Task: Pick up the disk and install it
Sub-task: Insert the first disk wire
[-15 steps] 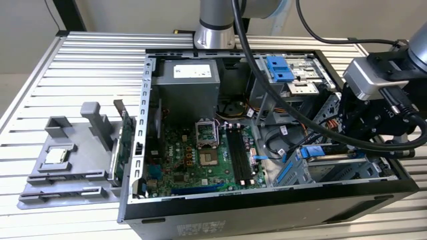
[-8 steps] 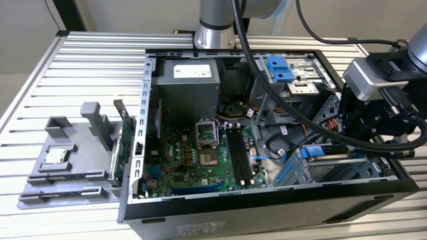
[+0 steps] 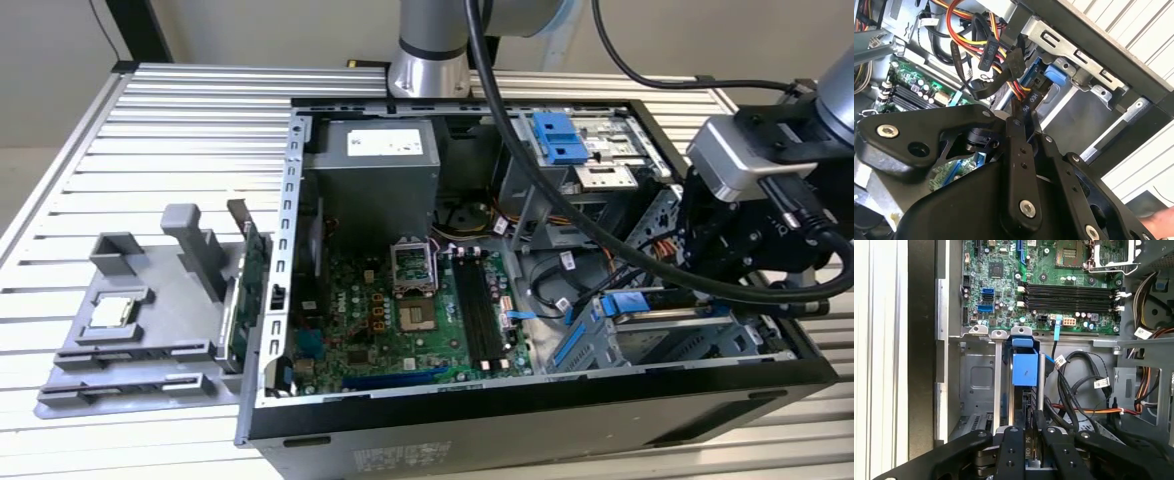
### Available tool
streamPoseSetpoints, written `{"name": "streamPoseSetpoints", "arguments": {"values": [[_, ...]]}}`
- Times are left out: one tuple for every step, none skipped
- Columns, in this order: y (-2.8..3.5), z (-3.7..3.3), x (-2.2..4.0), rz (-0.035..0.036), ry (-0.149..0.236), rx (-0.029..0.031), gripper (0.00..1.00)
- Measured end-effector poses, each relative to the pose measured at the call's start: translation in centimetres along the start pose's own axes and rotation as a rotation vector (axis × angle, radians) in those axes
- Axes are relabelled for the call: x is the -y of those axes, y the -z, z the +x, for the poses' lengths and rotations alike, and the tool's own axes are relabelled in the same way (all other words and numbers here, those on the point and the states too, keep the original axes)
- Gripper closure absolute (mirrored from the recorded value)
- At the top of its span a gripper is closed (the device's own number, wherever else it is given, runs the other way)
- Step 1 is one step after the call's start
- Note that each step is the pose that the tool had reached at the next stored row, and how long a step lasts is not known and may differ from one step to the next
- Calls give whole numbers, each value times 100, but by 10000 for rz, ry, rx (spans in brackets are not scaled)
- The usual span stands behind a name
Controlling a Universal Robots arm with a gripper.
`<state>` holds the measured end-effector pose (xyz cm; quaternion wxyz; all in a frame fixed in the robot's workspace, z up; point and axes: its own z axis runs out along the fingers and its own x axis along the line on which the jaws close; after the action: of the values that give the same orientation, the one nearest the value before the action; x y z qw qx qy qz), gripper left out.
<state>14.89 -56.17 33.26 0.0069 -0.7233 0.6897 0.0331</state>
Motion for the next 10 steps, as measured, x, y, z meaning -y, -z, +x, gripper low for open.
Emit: {"name": "streamPoseSetpoints", "arguments": {"values": [[-1,-2,0,0,0,2,100],[-1,-4,0,0,0,1,100],[-1,-7,0,0,-1,1,100],[-7,-11,1,0,1,17,100],[-8,-14,1,0,1,14,100],[-5,-15,1,0,0,10,100],[-2,-16,1,0,0,2,100],[-1,-16,1,0,0,1,100],[-1,-16,1,-4,-1,0,100],[-1,-16,1,-7,-1,1,100]]}}
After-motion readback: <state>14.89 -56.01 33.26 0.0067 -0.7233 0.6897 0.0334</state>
